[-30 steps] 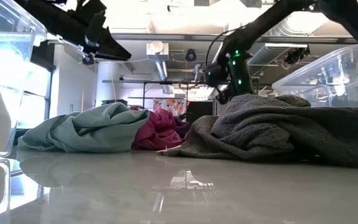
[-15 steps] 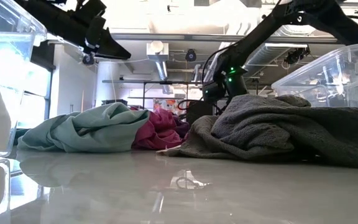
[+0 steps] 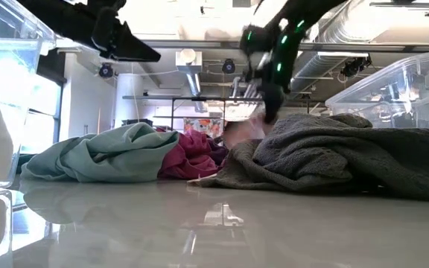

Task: Sort microfiber towel by color & place in baskets
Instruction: Put the light orange microfiber towel into the bottom transparent bin

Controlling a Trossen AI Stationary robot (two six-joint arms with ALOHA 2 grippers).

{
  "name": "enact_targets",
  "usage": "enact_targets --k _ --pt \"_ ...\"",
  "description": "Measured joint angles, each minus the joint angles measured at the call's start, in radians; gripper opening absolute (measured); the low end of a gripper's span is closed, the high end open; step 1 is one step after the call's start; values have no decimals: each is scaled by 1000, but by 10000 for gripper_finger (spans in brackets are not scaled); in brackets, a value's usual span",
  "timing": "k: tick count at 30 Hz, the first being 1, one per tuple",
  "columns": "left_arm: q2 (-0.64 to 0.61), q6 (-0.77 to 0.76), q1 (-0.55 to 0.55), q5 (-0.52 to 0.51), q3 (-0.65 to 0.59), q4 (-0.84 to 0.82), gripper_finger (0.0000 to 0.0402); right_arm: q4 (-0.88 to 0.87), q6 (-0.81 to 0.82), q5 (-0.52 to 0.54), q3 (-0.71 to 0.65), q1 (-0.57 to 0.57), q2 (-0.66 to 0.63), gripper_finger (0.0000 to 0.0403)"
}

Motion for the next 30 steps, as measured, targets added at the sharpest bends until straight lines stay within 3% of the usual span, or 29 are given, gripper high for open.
enact_targets --k 3,7,11,14,17,19,27,30 --pt "31 58 -27 0 0 95 133 235 -71 5 -199 58 -172 10" --pt "98 142 -53 17 0 255 133 732 -11 -65 -516 122 -365 11" --pt "189 197 -56 131 0 438 133 1223 15 -227 -767 188 -427 11" --pt "272 257 -55 281 2 577 133 1483 15 -256 -857 236 -410 11" --pt "364 374 -56 445 29 700 136 1560 13 -257 -876 273 -374 11" --pt "424 421 -57 473 60 738 145 1568 12 -265 -867 289 -355 11" --pt "583 425 -42 221 218 714 213 1597 19 -371 -834 345 -318 12" --pt "600 440 -43 187 251 699 231 1626 0 -374 -834 370 -318 12"
